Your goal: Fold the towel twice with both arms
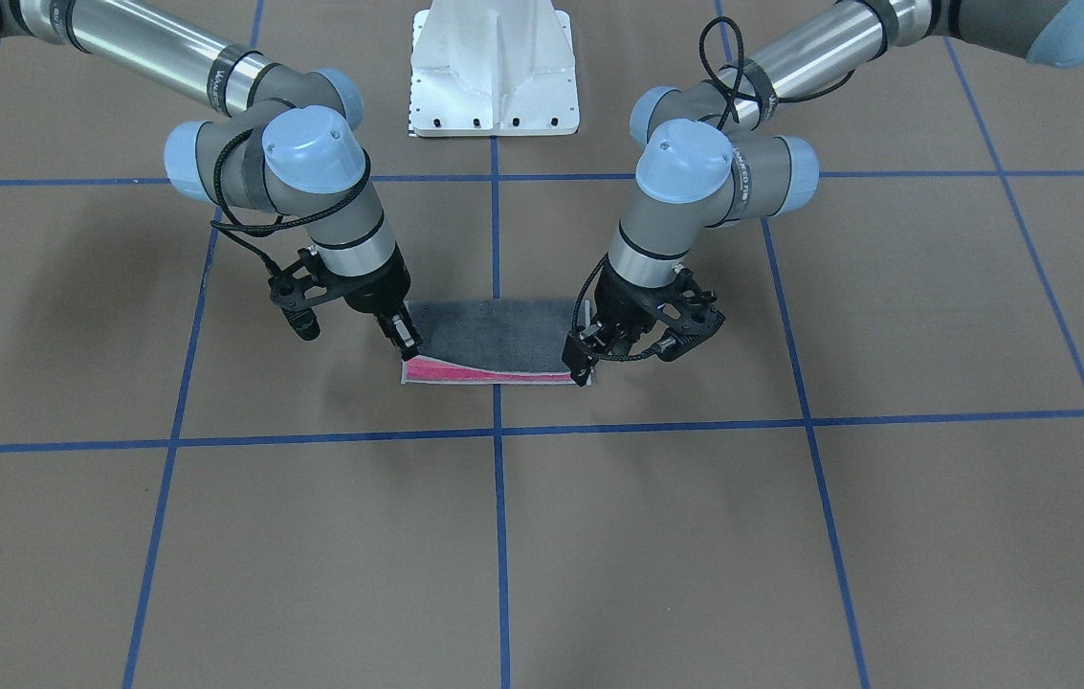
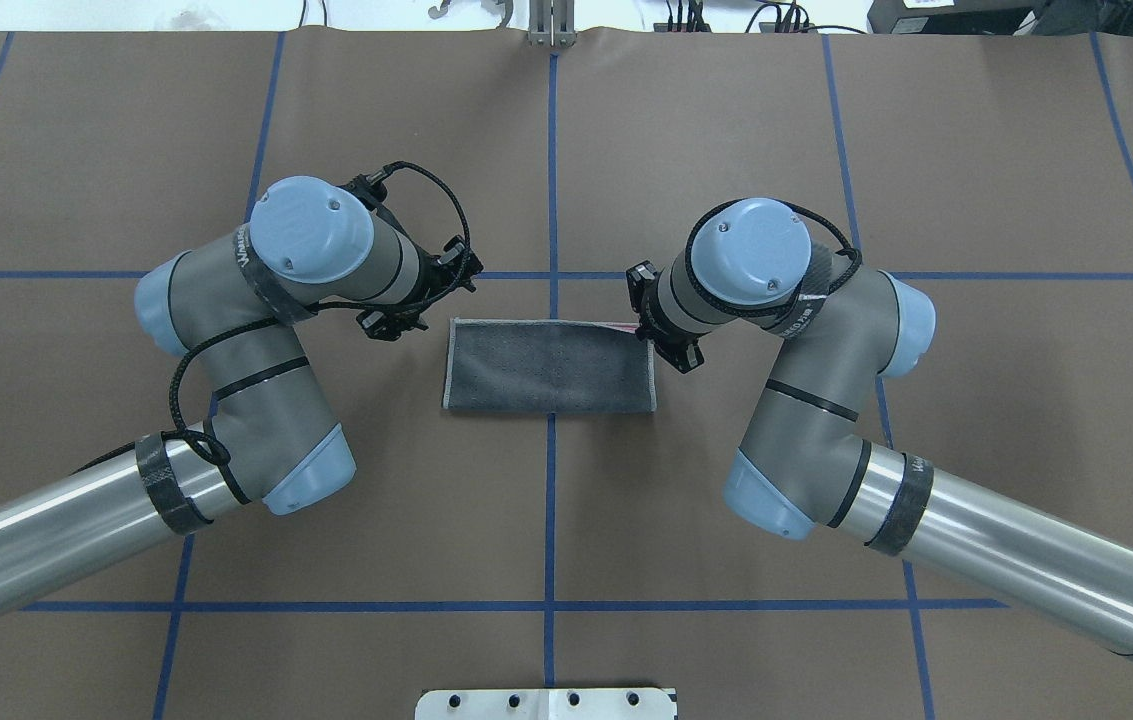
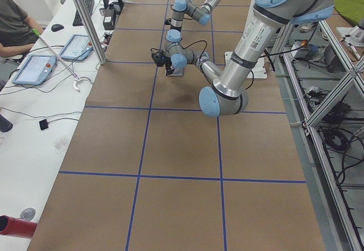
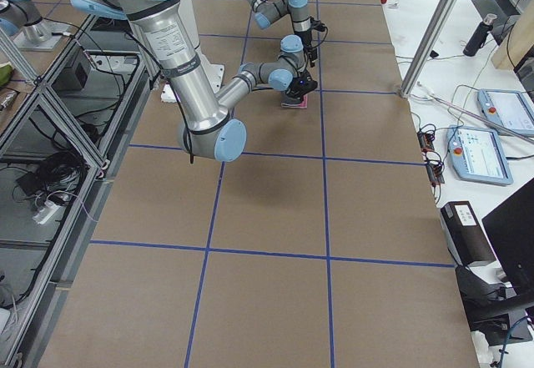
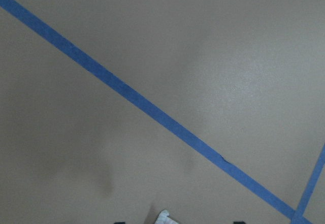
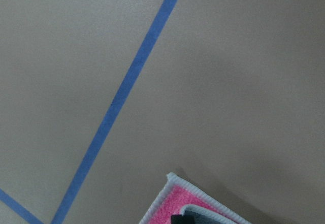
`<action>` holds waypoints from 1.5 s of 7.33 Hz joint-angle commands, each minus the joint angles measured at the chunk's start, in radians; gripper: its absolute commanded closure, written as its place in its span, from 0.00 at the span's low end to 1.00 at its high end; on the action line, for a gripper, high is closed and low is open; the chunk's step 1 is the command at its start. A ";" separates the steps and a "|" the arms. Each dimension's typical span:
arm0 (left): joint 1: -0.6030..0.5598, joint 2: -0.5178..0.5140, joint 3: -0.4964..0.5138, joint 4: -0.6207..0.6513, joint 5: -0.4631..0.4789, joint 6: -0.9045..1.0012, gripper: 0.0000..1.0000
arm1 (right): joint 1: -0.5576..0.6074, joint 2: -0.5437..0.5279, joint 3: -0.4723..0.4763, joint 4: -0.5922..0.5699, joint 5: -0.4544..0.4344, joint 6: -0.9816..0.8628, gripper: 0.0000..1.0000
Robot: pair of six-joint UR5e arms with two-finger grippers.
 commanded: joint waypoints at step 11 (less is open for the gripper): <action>-0.012 0.000 -0.020 0.005 -0.030 -0.006 0.23 | -0.046 -0.095 0.139 -0.008 -0.018 0.058 0.00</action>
